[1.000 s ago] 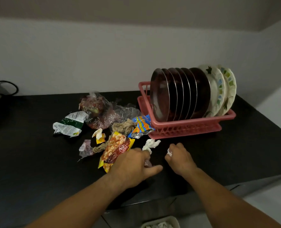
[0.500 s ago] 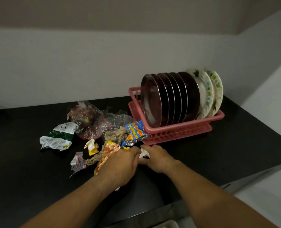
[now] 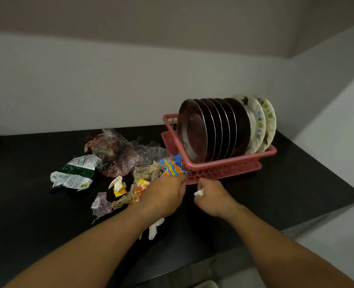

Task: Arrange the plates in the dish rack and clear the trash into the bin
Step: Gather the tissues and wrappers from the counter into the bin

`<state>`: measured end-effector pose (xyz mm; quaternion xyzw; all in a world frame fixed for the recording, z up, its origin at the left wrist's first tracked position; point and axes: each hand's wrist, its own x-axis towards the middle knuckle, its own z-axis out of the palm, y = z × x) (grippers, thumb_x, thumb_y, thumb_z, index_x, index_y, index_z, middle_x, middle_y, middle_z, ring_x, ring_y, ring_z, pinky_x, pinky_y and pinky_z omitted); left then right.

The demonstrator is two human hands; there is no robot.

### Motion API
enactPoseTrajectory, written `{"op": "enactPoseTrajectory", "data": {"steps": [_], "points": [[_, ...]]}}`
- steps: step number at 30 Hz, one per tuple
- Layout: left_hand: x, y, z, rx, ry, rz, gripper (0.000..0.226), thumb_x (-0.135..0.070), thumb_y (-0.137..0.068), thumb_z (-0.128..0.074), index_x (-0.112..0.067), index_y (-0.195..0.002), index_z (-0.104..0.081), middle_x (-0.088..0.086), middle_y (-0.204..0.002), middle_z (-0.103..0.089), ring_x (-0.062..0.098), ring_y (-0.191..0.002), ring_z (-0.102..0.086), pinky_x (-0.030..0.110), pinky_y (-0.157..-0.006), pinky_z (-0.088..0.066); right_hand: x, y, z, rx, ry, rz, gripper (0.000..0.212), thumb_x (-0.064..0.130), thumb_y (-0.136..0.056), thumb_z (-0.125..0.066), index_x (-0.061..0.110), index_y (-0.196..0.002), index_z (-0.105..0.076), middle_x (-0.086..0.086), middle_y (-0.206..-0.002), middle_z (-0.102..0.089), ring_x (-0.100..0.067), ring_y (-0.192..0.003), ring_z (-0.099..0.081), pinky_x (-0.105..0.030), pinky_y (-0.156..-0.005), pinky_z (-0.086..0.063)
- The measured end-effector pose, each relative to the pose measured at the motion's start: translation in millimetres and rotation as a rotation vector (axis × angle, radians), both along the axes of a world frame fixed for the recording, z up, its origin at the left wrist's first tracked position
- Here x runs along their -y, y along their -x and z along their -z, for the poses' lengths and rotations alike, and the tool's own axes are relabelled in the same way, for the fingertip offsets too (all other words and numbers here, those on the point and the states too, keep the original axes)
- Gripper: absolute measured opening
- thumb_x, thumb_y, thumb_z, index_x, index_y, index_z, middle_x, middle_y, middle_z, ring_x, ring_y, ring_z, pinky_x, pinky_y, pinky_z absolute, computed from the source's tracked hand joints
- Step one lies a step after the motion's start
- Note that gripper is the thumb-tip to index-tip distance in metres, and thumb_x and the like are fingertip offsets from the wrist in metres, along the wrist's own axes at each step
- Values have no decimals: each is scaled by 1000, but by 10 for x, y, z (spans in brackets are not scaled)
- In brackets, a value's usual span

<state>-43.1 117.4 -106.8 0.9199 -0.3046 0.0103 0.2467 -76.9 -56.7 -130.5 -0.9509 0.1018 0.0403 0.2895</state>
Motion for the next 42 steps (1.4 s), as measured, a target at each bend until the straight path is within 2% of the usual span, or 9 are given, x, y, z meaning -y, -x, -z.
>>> {"op": "enactPoseTrajectory", "data": {"steps": [8,13,17,23,27,31,34,37,42], "points": [[152,26,-22,19,73,87,47,-59,-93,-44,-27,-59,-44,-10,-58,-45,12,-61,-47,30,-57,-35,173,343,-353,77,-45,50,26,9,-88,-57,28,-75,-69,6,-75,-68,-12,-64,-65,-27,-55,-53],[313,227,-16,29,184,22,56,-64,-91,-42,-22,-53,-45,-7,-51,-48,5,-50,-46,26,-49,-28,350,664,-423,51,-91,157,24,18,-89,-59,28,-70,-69,6,-71,-68,-9,-64,-66,-24,-54,-49],[520,503,-64,-105,287,22,47,-62,-87,-47,-23,-61,-51,-6,-57,-54,9,-55,-53,30,-54,-42,540,1013,-470,65,-122,163,18,23,-91,-62,32,-77,-70,11,-79,-69,0,-71,-66,-16,-57,-47],[879,1141,-8,-666,228,158,5,-28,-89,-48,-28,-92,-52,2,-88,-62,13,-69,-61,32,-60,-53,926,1698,-319,-4,-222,212,11,17,-89,-65,27,-86,-67,3,-90,-67,-14,-70,-69,-19,-51,-52],[1060,1549,178,-589,-59,181,32,-10,-87,-53,-38,-98,-41,-8,-108,-44,12,-92,-57,28,-71,-52,1164,2050,-38,-2,-175,203,13,21,-87,-70,29,-85,-60,5,-87,-64,-11,-71,-65,-17,-50,-46],[1075,1857,454,-598,-106,202,51,-8,-90,-54,-31,-130,-32,-8,-125,-37,4,-110,-49,25,-90,-49,1230,2241,305,-48,-197,232,10,29,-88,-69,30,-84,-60,8,-86,-64,-7,-73,-63,-16,-53,-42],[1058,1925,652,-695,-89,203,58,-23,-86,-59,-34,-134,-29,-15,-117,-44,6,-103,-54,24,-82,-50,1213,2350,545,-90,-219,254,9,30,-88,-66,29,-82,-59,7,-83,-64,-8,-72,-62,-19,-54,-42],[1061,1873,938,-710,-81,170,43,-34,-88,-60,-36,-122,-34,-12,-96,-55,7,-84,-58,19,-64,-43,1244,2426,797,-136,-210,266,10,23,-88,-65,25,-80,-58,6,-80,-62,-7,-69,-58,-19,-53,-42],[1037,1792,1794,-633,-118,102,27,-40,-90,-60,-39,-113,-47,-9,-103,-61,8,-87,-61,26,-72,-50,1265,2530,1470,-232,-166,253,7,16,-86,-65,19,-81,-61,5,-74,-61,-7,-64,-56,-11,-48,-35]]}}
